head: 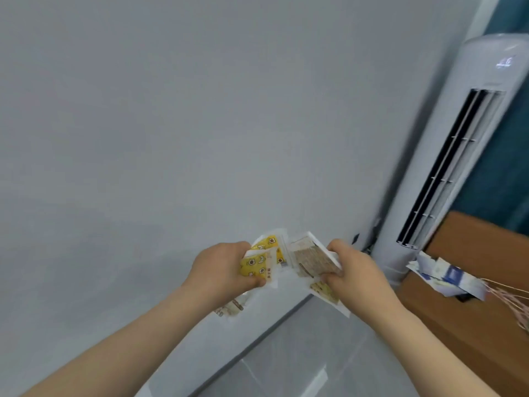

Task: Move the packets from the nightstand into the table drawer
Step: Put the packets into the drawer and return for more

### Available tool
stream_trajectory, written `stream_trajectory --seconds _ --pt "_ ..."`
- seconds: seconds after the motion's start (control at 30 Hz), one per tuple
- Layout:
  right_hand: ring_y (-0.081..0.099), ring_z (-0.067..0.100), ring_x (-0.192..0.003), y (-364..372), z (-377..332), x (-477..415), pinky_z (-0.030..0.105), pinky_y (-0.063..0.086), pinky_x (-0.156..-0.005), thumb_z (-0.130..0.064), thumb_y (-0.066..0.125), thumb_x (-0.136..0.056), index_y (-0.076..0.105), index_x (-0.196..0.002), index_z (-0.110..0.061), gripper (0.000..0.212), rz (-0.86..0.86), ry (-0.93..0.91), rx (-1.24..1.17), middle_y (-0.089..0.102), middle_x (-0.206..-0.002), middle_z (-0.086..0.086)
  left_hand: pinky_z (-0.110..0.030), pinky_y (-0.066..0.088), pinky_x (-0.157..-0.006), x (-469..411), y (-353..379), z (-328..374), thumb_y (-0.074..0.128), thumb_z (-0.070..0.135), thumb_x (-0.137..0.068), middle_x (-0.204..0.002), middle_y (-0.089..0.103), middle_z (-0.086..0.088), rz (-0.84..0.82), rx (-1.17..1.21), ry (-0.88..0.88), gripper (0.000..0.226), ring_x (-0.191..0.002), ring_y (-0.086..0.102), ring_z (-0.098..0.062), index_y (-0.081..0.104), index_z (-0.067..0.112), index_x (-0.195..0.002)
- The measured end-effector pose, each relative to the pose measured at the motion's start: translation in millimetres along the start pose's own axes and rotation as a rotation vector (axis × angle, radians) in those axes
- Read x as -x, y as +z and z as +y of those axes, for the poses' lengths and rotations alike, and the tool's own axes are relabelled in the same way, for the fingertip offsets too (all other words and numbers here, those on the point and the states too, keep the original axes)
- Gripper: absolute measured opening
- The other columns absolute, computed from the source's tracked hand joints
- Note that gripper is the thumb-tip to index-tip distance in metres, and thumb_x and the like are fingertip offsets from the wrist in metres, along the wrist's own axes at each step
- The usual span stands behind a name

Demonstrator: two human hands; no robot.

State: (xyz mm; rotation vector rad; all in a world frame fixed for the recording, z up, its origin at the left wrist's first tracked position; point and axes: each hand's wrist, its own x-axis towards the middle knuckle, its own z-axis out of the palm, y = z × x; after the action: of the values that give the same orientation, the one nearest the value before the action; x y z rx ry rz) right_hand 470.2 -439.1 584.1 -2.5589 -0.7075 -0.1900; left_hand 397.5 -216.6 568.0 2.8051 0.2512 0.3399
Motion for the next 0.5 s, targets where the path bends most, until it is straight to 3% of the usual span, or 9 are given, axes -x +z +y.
stream_trajectory --seconds 0.3,0.4,0.5 --pt "0.062 0.015 -0.079 -110.3 173.4 54.1 0.041 0.054 -0.066 -0.015 0.060 -0.081 0.054 -0.097 -0.024 0.019 0.171 0.390 0.041 0.064 -0.089 -0.006 -0.026 0.047 -0.063 -85.7 66.5 206.6 0.067 0.059 -0.072 -0.082 0.061 0.013 -0.135 0.076 0.371 0.036 -0.077 0.058 -0.008 0.055 0.032 -0.093" --pt "0.061 0.009 -0.076 -133.3 217.4 61.7 0.035 0.056 -0.062 -0.018 0.060 -0.084 0.052 -0.094 -0.027 0.016 0.217 0.487 0.071 0.064 -0.088 -0.008 -0.021 0.039 -0.057 -113.4 89.0 259.8 0.067 0.058 -0.074 -0.079 0.057 0.016 -0.177 0.112 0.495 0.031 -0.074 0.054 -0.005 0.049 0.037 -0.089" --pt "0.057 0.004 -0.073 -155.4 254.0 61.9 0.025 0.049 -0.053 -0.018 0.062 -0.085 0.050 -0.090 -0.028 0.017 0.266 0.589 0.085 0.058 -0.083 -0.014 -0.021 0.044 -0.060 -147.4 110.0 306.6 0.066 0.059 -0.074 -0.083 0.060 0.016 -0.192 0.143 0.594 0.032 -0.077 0.057 -0.005 0.051 0.038 -0.092"
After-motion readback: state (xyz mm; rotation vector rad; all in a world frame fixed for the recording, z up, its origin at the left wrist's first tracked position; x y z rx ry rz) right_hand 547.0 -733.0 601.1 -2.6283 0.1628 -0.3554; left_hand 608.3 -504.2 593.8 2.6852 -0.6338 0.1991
